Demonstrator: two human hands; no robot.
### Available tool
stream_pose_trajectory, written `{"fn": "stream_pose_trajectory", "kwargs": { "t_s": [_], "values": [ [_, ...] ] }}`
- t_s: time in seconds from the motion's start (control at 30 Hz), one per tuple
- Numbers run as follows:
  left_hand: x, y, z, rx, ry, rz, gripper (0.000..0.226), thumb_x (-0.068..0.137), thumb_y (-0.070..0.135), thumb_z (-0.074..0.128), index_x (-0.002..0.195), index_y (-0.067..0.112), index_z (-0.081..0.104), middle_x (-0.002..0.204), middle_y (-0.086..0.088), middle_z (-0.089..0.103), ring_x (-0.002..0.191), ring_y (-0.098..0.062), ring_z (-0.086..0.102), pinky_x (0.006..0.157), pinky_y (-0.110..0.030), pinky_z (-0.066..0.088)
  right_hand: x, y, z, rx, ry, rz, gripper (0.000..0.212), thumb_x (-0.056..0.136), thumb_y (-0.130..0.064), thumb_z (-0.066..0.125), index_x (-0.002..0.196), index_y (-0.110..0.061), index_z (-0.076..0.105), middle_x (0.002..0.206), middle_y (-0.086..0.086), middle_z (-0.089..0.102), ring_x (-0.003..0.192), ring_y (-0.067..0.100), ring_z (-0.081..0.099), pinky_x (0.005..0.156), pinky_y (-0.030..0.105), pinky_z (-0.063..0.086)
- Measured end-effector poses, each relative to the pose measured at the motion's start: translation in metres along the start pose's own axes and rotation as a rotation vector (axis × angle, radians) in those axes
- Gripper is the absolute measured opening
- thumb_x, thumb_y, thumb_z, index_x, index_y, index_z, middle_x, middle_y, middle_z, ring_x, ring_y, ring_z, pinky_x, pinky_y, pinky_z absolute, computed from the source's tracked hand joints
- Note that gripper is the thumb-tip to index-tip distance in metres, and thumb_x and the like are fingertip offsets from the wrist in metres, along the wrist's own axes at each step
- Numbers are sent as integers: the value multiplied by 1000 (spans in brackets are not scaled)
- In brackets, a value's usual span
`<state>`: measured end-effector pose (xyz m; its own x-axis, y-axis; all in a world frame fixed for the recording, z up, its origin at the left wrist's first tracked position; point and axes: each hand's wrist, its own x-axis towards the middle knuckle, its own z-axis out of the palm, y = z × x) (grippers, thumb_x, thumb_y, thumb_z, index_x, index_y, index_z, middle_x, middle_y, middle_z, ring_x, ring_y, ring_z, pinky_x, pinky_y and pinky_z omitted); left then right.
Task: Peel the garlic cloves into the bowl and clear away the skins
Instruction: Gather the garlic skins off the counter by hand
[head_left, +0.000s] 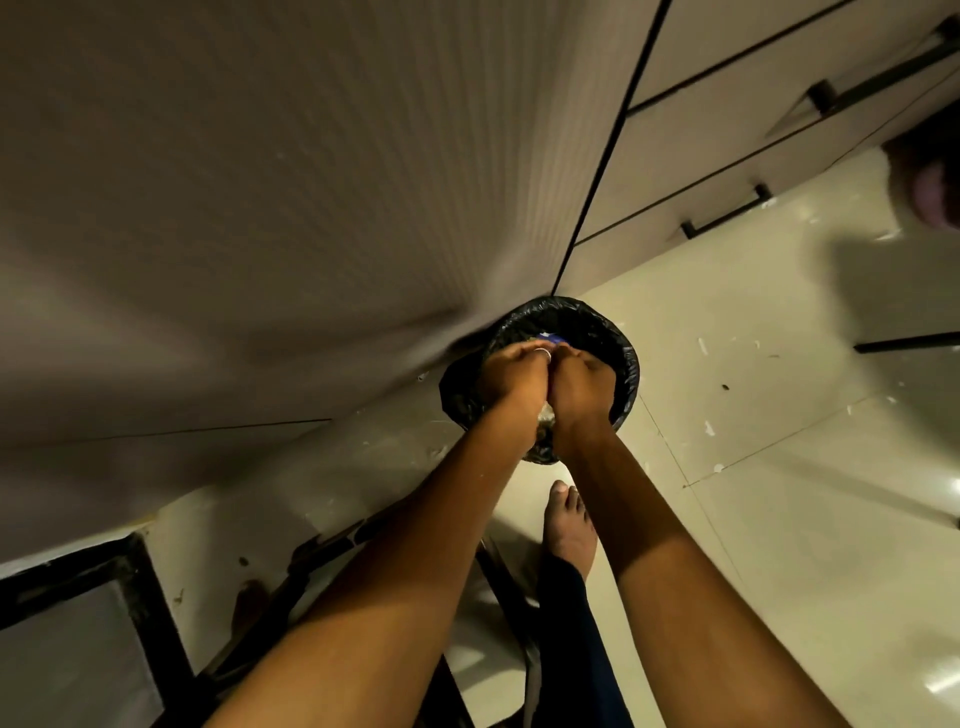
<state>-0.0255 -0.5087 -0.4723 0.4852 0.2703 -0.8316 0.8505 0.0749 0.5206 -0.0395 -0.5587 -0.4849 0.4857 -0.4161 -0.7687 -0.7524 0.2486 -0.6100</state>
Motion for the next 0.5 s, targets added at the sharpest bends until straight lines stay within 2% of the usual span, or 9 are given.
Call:
{"fn": "stream_pose_trajectory", "kwargs": {
  "t_s": [0.07,0.13,0.2,0.27,0.33,0.4,0.5],
  "values": [
    [-9,6,-9,29,2,7,9,93,22,69,95,18,77,92,0,76,85,-17,73,81,-32,60,-13,-4,0,49,-32,26,23,99,-18,58,85,-15,75,86,7,75,86,25,72,73,34,58],
    [-21,14,-19,12,-8,-8,19,94,34,68,81,22,73,81,4,73,76,-11,70,80,-31,59,-31,-10,0,85,-64,18,23,97,-24,61,82,-17,77,86,4,77,90,24,73,80,39,60],
    [-33,23,-29,-36,-76,-31,33,96,49,59,79,25,73,89,3,76,87,-14,71,86,-34,57,-51,-21,-1,109,-77,-2,26,96,-29,61,79,-20,78,86,0,78,93,23,74,88,44,60],
    [-49,31,-43,-79,-161,-74,41,96,61,49,87,29,72,106,4,75,101,-15,67,92,-36,51,-75,-34,-2,150,-121,18,27,100,-28,58,80,-18,75,84,-1,77,86,16,72,82,38,57],
    [-64,38,-54,-128,-190,-99,43,96,65,46,91,30,70,104,8,72,104,-15,63,92,-37,46,-93,-43,-3,197,-156,34,24,101,-27,56,85,-18,71,83,-2,75,78,10,69,75,33,52],
    [-87,52,-68,-192,-214,-85,43,97,64,44,98,29,69,96,11,70,104,-15,62,86,-34,45,-116,-54,-3,219,-171,20,21,101,-28,56,92,-15,70,86,1,74,77,10,68,75,32,51],
    [-137,73,-102,-303,-260,-68,53,103,57,36,130,18,62,97,12,66,95,-9,61,73,-28,44,-164,-71,2,217,-160,24,17,97,-31,60,96,-16,68,87,4,72,82,17,66,73,34,51]
  ]
}}
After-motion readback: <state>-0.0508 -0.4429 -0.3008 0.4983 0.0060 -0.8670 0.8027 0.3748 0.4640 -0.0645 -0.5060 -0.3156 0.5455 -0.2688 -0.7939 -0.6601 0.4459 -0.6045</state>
